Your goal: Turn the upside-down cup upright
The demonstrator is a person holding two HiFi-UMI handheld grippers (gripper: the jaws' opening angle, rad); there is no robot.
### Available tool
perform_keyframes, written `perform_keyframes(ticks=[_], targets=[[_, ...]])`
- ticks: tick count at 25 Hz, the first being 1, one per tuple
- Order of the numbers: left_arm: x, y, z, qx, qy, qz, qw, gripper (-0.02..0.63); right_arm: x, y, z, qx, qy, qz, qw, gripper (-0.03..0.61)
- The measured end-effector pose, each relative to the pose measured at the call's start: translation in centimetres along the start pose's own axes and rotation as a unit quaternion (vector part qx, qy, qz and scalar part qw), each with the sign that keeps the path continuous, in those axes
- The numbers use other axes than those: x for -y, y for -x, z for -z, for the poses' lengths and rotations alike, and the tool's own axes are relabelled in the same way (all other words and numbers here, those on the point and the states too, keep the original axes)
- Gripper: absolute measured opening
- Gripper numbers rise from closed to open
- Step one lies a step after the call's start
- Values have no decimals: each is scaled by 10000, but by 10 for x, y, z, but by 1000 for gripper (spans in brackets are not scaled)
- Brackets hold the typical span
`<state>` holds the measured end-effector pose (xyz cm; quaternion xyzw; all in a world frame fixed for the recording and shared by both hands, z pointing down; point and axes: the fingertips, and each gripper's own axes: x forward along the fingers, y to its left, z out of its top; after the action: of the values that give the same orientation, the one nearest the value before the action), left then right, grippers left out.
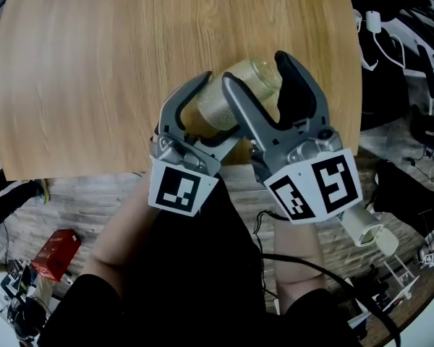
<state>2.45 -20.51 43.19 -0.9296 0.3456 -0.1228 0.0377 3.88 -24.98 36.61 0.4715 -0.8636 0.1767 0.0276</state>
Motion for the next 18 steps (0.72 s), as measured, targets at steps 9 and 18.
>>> perform_keyframes(ticks=[9, 18], targets=[[0, 9, -10, 169, 19, 43, 9998, 397, 30, -4, 11, -65, -167, 500, 9986, 328], [-4, 13, -7, 155, 75, 25, 9998, 396, 49, 4, 23, -135, -378, 700, 9967, 327]])
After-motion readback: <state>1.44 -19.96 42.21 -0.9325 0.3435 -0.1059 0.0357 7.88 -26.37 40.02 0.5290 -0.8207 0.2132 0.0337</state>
